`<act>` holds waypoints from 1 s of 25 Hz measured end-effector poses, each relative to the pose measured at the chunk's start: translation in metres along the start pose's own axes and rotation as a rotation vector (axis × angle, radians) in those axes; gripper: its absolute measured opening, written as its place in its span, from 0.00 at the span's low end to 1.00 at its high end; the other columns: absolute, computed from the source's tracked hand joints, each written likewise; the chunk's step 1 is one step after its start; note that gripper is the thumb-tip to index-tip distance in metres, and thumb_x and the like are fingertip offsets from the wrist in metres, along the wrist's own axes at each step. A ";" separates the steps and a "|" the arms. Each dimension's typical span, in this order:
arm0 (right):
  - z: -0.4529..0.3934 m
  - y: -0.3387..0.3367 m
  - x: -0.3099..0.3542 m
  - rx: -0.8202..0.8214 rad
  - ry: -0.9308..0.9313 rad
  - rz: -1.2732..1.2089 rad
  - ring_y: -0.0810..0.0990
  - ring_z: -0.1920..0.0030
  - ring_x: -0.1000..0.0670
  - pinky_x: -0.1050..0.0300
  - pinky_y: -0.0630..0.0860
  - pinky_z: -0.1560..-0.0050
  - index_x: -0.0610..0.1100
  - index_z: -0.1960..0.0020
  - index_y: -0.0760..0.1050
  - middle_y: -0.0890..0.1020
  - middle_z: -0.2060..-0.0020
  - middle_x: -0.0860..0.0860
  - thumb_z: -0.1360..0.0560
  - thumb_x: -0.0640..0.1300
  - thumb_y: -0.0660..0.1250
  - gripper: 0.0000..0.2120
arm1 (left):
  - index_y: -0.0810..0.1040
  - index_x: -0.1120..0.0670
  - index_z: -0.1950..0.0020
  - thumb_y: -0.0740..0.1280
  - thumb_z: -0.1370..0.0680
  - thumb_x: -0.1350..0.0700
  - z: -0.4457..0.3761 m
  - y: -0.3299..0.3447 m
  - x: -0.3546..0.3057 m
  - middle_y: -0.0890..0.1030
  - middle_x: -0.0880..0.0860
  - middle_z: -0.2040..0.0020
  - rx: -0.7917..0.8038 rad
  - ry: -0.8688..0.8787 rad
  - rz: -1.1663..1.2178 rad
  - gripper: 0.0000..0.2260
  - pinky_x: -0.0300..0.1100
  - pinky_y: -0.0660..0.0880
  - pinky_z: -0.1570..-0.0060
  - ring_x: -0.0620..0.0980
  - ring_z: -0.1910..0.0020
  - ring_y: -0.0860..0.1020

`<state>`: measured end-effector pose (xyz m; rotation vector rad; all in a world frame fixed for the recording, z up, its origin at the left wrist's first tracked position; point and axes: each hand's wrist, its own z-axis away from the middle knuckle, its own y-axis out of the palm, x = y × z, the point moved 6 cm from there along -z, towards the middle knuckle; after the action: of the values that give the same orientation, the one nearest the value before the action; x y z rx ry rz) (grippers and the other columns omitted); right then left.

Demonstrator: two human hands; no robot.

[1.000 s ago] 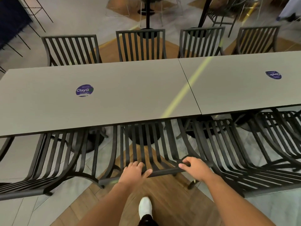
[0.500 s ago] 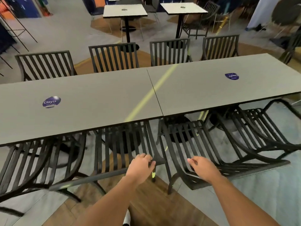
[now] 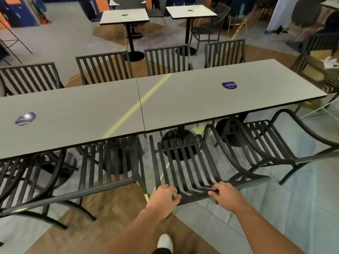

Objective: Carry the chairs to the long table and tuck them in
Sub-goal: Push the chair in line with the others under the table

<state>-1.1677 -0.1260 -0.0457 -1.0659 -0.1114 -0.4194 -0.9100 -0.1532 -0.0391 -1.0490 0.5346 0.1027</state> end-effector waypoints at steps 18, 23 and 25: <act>-0.059 -0.027 -0.094 0.220 -0.069 0.200 0.76 0.39 0.50 0.53 0.72 0.36 0.55 0.35 0.76 0.79 0.41 0.55 0.28 0.61 0.73 0.24 | 0.74 0.46 0.29 0.68 0.21 0.41 -0.052 0.065 -0.039 0.75 0.48 0.34 0.244 -0.157 -0.010 0.21 0.46 0.74 0.34 0.49 0.38 0.76; -0.074 -0.039 -0.131 0.217 -0.136 0.299 0.76 0.36 0.49 0.53 0.73 0.36 0.60 0.29 0.72 0.78 0.36 0.54 0.23 0.58 0.68 0.23 | 0.68 0.47 0.23 0.63 0.17 0.57 -0.054 0.092 -0.050 0.71 0.48 0.26 0.087 -0.325 -0.195 0.22 0.52 0.66 0.26 0.53 0.27 0.69; -0.075 -0.036 -0.135 0.204 -0.137 0.314 0.77 0.37 0.48 0.53 0.75 0.38 0.62 0.29 0.72 0.80 0.38 0.53 0.22 0.58 0.67 0.22 | 0.71 0.47 0.26 0.63 0.18 0.60 -0.055 0.094 -0.049 0.75 0.49 0.30 0.065 -0.381 -0.248 0.20 0.52 0.65 0.27 0.54 0.29 0.71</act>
<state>-1.3133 -0.1682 -0.0908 -0.8908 -0.1044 -0.0495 -1.0042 -0.1438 -0.1118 -0.9939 0.0614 0.0632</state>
